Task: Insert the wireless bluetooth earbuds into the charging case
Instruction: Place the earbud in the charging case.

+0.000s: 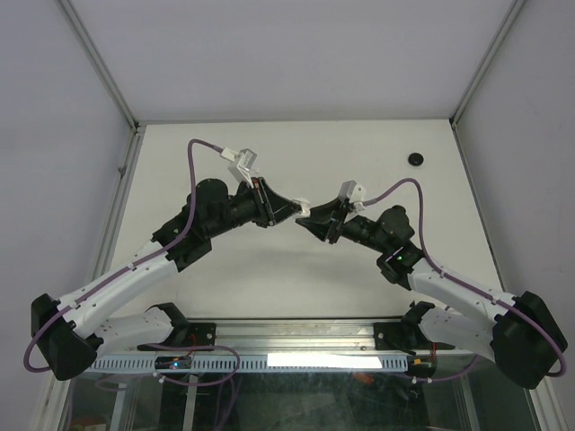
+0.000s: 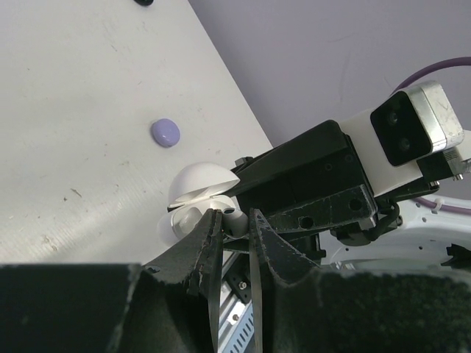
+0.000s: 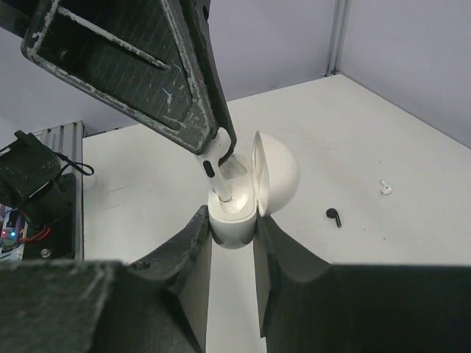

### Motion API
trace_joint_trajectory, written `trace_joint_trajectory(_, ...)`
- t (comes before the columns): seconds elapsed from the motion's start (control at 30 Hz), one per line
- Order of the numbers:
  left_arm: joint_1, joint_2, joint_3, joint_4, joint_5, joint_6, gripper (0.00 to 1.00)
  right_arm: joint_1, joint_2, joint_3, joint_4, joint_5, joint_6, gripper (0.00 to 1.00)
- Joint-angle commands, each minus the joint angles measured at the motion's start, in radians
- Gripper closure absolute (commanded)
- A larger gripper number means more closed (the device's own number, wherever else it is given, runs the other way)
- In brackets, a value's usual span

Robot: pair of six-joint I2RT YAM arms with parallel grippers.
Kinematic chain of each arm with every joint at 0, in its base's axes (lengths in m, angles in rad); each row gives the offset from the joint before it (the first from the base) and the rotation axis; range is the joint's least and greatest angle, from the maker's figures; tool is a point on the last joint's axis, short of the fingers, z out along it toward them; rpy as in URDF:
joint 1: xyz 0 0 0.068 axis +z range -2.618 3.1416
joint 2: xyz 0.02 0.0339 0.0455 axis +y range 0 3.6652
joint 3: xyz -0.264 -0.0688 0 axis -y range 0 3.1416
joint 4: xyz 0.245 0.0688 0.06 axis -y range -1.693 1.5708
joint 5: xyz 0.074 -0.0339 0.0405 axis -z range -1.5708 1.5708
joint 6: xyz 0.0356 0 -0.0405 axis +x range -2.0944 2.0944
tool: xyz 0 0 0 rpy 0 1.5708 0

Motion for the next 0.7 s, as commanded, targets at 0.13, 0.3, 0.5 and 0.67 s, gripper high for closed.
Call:
trace_joint_trajectory(0.13,-0.006,0.004,0.075,-0.085,-0.061,0.023,1.00,0.003,0.002,0.022,0.133,0.000,0.023,1.00)
trace_joint_trajectory(0.3,-0.005,0.011,0.096,-0.113,-0.051,0.006,1.00,0.002,0.007,0.020,0.138,-0.003,0.027,1.00)
trace_joint_trajectory(0.5,-0.002,0.021,0.126,-0.138,-0.051,-0.007,1.00,0.002,0.013,0.013,0.149,-0.002,0.034,1.00)
trace_joint_trajectory(0.67,0.002,0.038,0.151,-0.171,-0.059,-0.007,1.00,0.002,0.027,0.008,0.164,-0.007,0.041,1.00)
